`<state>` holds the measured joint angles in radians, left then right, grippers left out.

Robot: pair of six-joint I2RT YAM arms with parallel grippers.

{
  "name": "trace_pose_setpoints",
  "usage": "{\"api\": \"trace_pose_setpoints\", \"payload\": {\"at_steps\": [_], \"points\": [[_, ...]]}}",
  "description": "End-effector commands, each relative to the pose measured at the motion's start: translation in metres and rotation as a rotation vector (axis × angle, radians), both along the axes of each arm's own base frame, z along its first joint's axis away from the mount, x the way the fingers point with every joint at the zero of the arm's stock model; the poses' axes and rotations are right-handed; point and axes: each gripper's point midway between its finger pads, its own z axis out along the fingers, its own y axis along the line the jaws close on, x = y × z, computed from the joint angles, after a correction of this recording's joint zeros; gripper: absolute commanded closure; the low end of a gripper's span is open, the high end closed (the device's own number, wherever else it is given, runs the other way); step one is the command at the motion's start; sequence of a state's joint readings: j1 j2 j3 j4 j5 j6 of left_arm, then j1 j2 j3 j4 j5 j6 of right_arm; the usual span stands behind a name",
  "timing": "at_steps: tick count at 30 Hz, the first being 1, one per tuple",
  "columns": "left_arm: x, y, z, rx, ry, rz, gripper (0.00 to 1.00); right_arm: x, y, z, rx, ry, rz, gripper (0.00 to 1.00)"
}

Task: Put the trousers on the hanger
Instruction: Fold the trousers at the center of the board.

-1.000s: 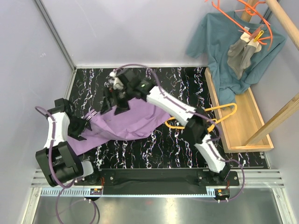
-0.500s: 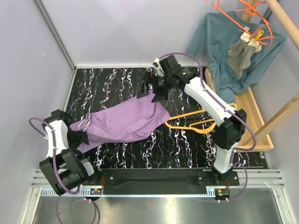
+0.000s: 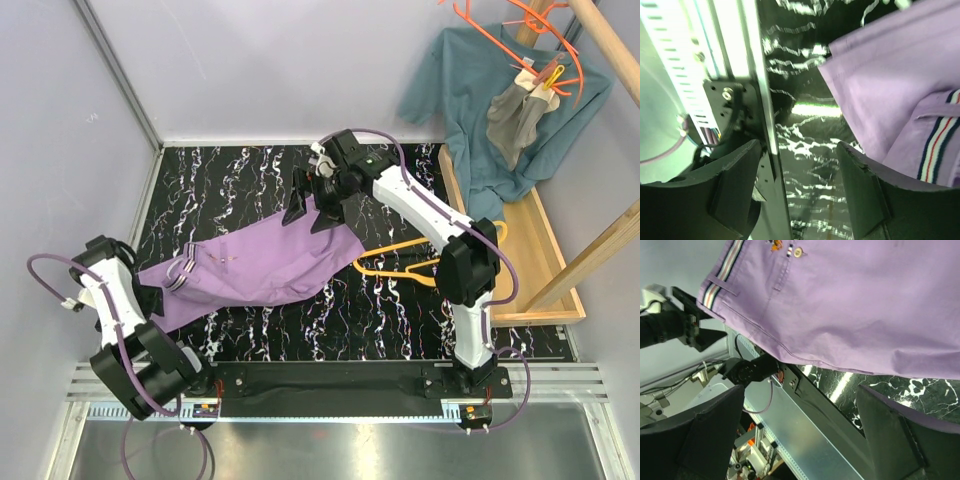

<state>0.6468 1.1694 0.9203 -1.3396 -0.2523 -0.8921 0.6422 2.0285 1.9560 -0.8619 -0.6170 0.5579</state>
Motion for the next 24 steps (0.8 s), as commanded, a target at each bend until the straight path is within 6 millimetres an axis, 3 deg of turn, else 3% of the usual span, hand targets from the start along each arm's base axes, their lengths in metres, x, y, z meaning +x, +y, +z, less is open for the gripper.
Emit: {"api": "trace_pose_setpoints", "payload": {"at_steps": [1,3,5,7,11,12,14,16,20,24], "points": [[-0.039,-0.003,0.024,0.035,0.134,0.039,0.32,-0.002,-0.001,-0.016,0.008,-0.025,0.051,0.00],[-0.030,0.000,0.030,0.029,0.101,0.019,0.32,0.016,-0.014,-0.042,-0.089,-0.062,0.033,0.01],[-0.017,0.004,0.036,0.033,0.035,-0.023,0.32,0.034,-0.026,-0.057,-0.153,-0.076,-0.006,0.00],[-0.021,0.002,0.037,0.032,0.051,-0.042,0.32,0.043,-0.032,-0.083,-0.204,-0.043,-0.002,0.00],[-0.031,-0.008,0.020,0.003,0.068,-0.078,0.34,0.063,-0.031,-0.083,-0.164,-0.032,-0.031,0.01],[-0.031,-0.008,0.019,0.005,0.066,-0.085,0.34,0.067,-0.031,-0.091,-0.174,-0.013,-0.039,0.03],[-0.026,0.000,0.023,0.036,0.056,-0.089,0.34,0.074,-0.030,-0.095,-0.176,-0.009,-0.045,0.08],[-0.021,0.010,0.033,0.083,0.042,-0.096,0.34,0.075,-0.030,-0.112,-0.200,0.018,-0.047,0.12],[-0.004,0.034,0.062,0.212,-0.035,-0.115,0.33,0.090,-0.050,-0.141,-0.320,0.012,-0.118,0.16],[0.009,0.035,0.065,0.226,-0.094,-0.179,0.34,0.113,-0.082,-0.166,-0.425,0.016,-0.198,0.15]]}}
